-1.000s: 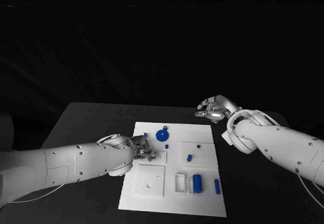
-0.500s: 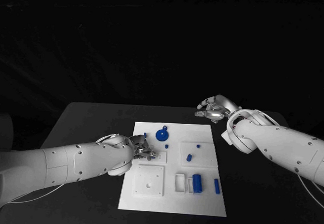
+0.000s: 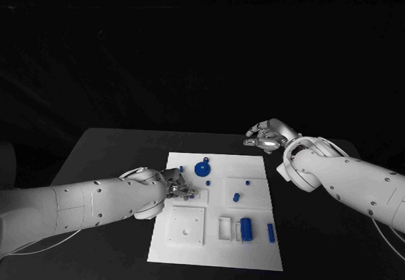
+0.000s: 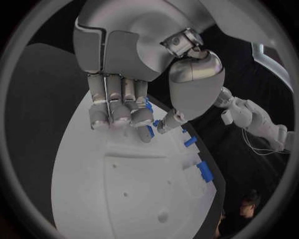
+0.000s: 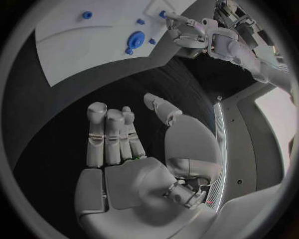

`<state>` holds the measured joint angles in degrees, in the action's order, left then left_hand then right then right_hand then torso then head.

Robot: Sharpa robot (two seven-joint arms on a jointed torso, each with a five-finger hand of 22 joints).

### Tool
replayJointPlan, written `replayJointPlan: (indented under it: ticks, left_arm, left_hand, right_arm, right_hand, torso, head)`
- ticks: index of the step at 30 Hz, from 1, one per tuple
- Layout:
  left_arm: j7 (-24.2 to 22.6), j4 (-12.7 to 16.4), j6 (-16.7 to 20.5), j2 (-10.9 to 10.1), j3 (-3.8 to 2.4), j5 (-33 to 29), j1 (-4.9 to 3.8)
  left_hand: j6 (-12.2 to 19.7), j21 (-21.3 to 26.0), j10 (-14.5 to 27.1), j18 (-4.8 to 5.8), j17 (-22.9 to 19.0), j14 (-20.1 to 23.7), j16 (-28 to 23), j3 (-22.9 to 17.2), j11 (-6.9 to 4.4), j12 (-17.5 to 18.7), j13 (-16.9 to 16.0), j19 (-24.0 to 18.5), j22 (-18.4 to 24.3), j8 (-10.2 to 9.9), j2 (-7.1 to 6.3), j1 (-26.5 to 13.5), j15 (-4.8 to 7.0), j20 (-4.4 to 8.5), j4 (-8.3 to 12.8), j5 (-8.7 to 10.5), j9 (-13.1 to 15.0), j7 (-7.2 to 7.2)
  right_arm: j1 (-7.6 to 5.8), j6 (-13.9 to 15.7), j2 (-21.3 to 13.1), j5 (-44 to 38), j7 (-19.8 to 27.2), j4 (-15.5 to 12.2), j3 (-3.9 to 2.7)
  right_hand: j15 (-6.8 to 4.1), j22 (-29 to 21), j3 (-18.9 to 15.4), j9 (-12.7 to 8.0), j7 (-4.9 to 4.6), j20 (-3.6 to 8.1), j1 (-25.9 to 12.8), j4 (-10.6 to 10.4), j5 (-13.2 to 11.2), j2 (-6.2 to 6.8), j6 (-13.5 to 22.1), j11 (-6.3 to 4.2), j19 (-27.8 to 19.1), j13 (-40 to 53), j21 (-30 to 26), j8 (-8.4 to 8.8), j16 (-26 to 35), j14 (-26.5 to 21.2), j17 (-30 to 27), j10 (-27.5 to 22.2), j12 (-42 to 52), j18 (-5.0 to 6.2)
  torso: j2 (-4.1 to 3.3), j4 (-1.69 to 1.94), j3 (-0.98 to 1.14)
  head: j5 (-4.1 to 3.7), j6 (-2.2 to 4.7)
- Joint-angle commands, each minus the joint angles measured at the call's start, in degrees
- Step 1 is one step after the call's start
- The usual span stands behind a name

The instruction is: Assemble the parts on the task board

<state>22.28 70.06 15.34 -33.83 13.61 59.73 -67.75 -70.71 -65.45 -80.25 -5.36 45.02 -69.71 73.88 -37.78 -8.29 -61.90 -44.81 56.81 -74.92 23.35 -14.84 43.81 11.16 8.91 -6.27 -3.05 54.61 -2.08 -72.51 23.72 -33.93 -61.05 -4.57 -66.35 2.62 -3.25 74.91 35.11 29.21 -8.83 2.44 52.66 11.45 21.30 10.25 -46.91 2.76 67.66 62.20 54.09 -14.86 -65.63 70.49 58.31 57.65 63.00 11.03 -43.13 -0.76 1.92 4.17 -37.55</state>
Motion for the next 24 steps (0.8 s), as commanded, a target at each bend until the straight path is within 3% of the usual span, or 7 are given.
replayJointPlan:
  ticks: [1, 2, 5, 12, 15, 20, 24]
  left_arm:
    - [-0.46, -0.13, 0.68, -0.08, -0.03, -1.33, 0.01]
    - [-0.50, -0.12, 0.77, -0.14, -0.03, -1.47, 0.01]
    - [-0.70, 0.00, 0.91, -0.32, -0.05, -2.38, 0.02]
    - [-1.32, 1.55, 0.23, -1.79, -0.50, -5.44, -0.06]
    - [-1.43, 1.95, -0.47, -2.21, -2.33, -7.10, -0.15]
    - [-1.80, 2.86, -2.58, -3.37, -3.92, -8.18, -1.04]
    - [-1.97, 3.91, -4.66, -4.39, -4.31, -8.18, -2.41]
  left_hand:
    - [0.57, -0.50, 0.21, -0.25, 0.03, 0.57, 0.47, 3.58, -0.14, -0.49, -0.04, -0.54, -0.62, 0.45, 0.83, -0.66, 0.07, 6.04, 0.05, 0.08, 0.29, 0.08]
    - [0.94, -0.29, 0.76, -0.55, 0.14, 1.13, 0.56, 11.19, -0.17, -0.53, -0.17, -1.93, -0.75, 0.49, 5.03, -1.38, 0.17, 6.10, 2.62, -0.09, 0.53, -0.18]
    - [0.94, 0.01, 0.92, -0.98, 0.05, 1.25, 0.47, 15.21, -0.40, -0.51, -0.03, -2.35, -0.56, 0.33, 6.17, -0.19, 0.47, 6.29, 4.01, 0.18, 0.29, -0.34]
    - [1.30, 0.33, 1.02, -1.10, -0.12, 1.47, 0.21, 16.76, -0.33, -0.31, 0.25, -2.50, -0.37, -0.02, 6.28, 0.82, 0.65, 6.27, 3.61, 0.20, -0.04, -0.24]
    - [2.48, 0.93, 1.25, -1.02, -0.47, 2.01, -0.46, 17.72, 0.29, 0.34, 0.79, -2.95, -0.10, -1.26, 5.96, 2.07, 0.56, 6.08, 3.00, 0.18, -0.85, 0.37]
    - [4.65, 2.38, 2.55, -0.52, -1.09, 3.54, -1.85, 19.33, 1.58, 1.71, 1.65, -4.20, 0.45, -3.82, 6.36, 5.13, 0.00, 5.50, 2.35, 0.04, -2.34, 1.67]
    - [6.18, 4.48, 4.50, 0.11, -2.10, 5.37, -4.03, 21.15, 2.41, 3.97, 2.96, -5.72, 1.27, -5.45, 7.01, 7.25, -1.09, 4.87, 1.03, -0.63, -3.10, 2.50]
  right_arm:
    - [0.00, -0.60, -0.05, -0.19, 0.28, -0.07, -0.03]
    - [0.00, -0.60, -0.05, -0.19, 0.28, -0.07, -0.03]
    - [0.00, -0.57, -0.06, -0.19, 0.32, -0.06, -0.03]
    - [0.00, -0.50, -0.20, -0.17, 0.36, 0.05, -0.03]
    - [0.00, -0.46, -0.26, -0.15, 0.37, 0.17, -0.03]
    - [0.00, -0.48, -0.38, -0.11, 0.38, 0.21, -0.02]
    - [0.00, -0.40, -0.42, -0.11, 0.38, 0.28, -0.02]
  right_hand:
    - [-0.42, 0.77, -0.36, 0.07, -0.33, 0.33, -0.06, 0.02, 0.22, -0.54, 0.12, -0.12, -0.06, -0.10, -0.33, -0.26, -0.32, 0.03, -0.07, -0.35, 0.25, 3.97]
    - [-0.42, 0.77, -0.36, 0.07, -0.33, 0.33, -0.06, 0.02, 0.22, -0.54, 0.12, -0.12, -0.06, -0.11, -0.33, -0.26, -0.32, 0.03, -0.07, -0.35, 0.26, 3.97]
    - [-0.42, 0.77, -0.36, 0.07, -0.33, 0.33, -0.07, 0.02, 0.23, -0.54, 0.13, -0.12, -0.06, -0.12, -0.33, -0.25, -0.32, 0.03, -0.07, -0.35, 0.26, 3.97]
    - [-0.42, 0.78, -0.37, 0.07, -0.34, 0.33, -0.08, 0.02, 0.23, -0.53, 0.14, -0.12, -0.06, -0.15, -0.34, -0.24, -0.32, 0.03, -0.07, -0.35, 0.28, 3.97]
    - [-0.42, 0.78, -0.37, 0.08, -0.34, 0.33, -0.08, 0.02, 0.24, -0.51, 0.15, -0.11, -0.05, -0.16, -0.34, -0.24, -0.32, 0.03, -0.07, -0.36, 0.29, 3.97]
    - [-0.42, 0.78, -0.38, 0.08, -0.34, 0.33, -0.09, 0.02, 0.25, -0.51, 0.17, -0.11, -0.05, -0.18, -0.35, -0.22, -0.32, 0.03, -0.08, -0.36, 0.30, 3.97]
    - [-0.42, 0.79, -0.38, 0.08, -0.34, 0.33, -0.09, 0.03, 0.25, -0.50, 0.19, -0.11, -0.05, -0.19, -0.35, -0.21, -0.32, 0.03, -0.08, -0.36, 0.31, 3.97]
  torso:
    - [0.01, 0.00, 0.02]
    - [0.01, 0.01, 0.03]
    - [0.02, -0.01, 0.03]
    - [0.05, 0.03, 0.00]
    - [0.08, 0.05, 0.03]
    - [0.02, 0.04, 0.02]
    - [0.04, 0.07, 0.02]
  head:
    - [-0.03, 0.00]
    - [-0.03, -0.01]
    - [-0.04, 0.07]
    - [-0.13, 0.28]
    - [-0.17, 0.43]
    - [-0.20, 0.70]
    - [-0.20, 0.98]
